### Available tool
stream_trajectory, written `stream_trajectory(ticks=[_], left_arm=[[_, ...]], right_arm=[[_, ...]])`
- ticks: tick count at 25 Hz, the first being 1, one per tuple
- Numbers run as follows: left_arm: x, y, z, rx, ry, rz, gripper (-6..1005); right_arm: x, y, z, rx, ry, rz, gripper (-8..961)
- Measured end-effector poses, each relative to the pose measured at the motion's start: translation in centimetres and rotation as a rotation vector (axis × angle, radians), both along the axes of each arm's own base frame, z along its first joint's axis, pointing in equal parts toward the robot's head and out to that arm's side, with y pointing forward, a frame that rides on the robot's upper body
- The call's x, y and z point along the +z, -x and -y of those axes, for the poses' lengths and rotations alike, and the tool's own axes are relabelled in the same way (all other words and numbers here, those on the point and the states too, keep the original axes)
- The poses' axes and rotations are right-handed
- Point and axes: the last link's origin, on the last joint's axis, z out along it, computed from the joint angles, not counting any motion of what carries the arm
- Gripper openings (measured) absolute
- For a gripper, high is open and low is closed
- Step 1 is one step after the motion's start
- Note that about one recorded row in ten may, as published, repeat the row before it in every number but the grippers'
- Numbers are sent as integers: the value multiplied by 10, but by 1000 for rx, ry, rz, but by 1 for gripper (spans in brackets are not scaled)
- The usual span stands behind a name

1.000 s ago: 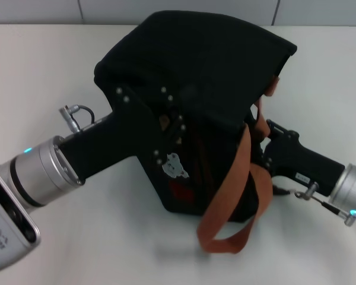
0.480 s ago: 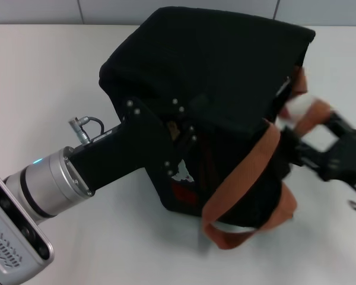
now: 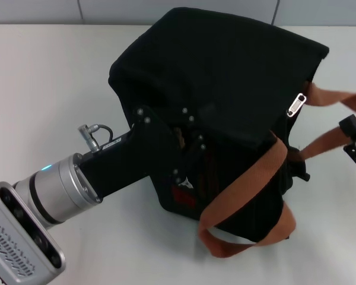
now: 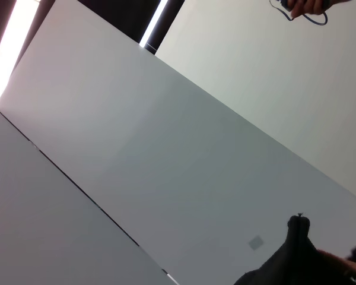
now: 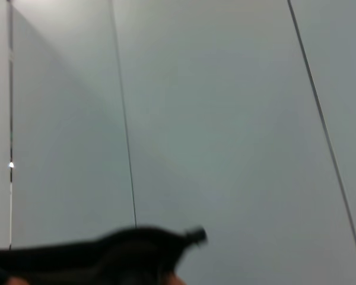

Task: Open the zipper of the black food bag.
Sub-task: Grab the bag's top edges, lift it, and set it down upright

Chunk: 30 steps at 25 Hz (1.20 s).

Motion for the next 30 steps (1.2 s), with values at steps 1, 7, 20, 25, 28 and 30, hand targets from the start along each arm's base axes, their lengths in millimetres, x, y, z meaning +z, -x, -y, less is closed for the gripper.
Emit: stream_trajectory(ticks=[1, 7, 20, 25, 28, 30], left_arm=[[-1, 0, 0, 1, -2, 0, 84], [-5, -2, 0, 23, -20, 0, 85], [-8, -6, -7, 32, -19, -7, 84], [-8, -7, -8, 36, -24, -4, 84], [-8, -7, -8, 36, -23, -3, 85], [-8, -8, -8, 35, -20, -1, 85]], right_arm=[[0, 2, 2, 6, -31, 16, 831], [-3, -13, -1, -78, 3, 72, 831], [-6, -42, -2, -153, 360, 101, 830], [2, -38, 18, -70, 333, 108, 830], [11, -32, 33, -17, 271, 81, 830], [15, -28, 36, 3, 164, 90, 830]])
